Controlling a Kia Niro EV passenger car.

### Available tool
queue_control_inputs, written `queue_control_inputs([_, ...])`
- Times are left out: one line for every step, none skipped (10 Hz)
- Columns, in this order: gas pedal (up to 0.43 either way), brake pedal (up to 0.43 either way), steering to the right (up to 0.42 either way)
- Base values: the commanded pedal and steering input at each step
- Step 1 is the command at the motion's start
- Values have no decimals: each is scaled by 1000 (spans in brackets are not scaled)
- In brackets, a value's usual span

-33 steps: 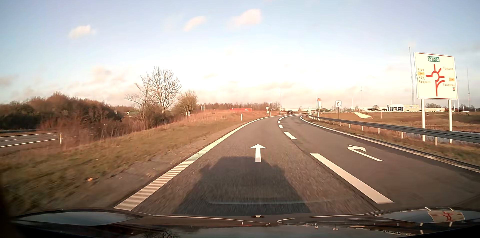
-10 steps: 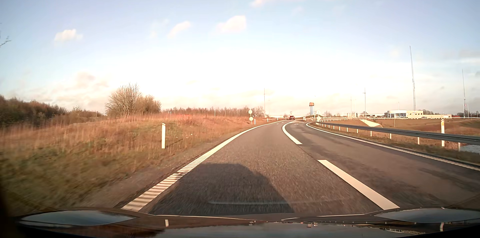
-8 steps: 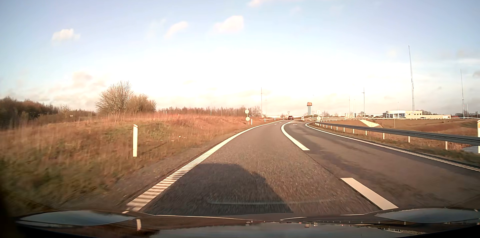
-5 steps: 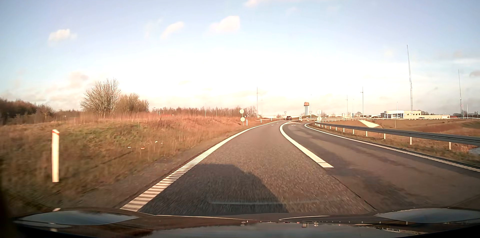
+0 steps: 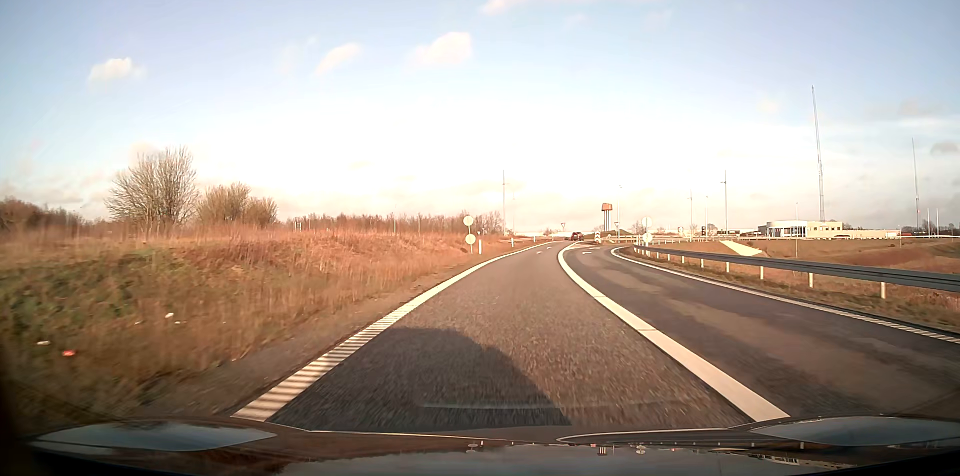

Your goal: Follow the waypoints while adhering to traffic rules and regulations

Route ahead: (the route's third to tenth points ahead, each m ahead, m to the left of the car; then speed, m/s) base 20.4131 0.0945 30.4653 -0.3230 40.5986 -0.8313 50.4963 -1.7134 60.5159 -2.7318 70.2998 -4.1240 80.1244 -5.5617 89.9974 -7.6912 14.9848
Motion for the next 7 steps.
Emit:
queue_control_inputs([157, 0, 13])
queue_control_inputs([157, 0, 13])
queue_control_inputs([157, 0, 13])
queue_control_inputs([157, 0, 13])
queue_control_inputs([157, 0, 13])
queue_control_inputs([157, 0, 12])
queue_control_inputs([169, 0, 12])
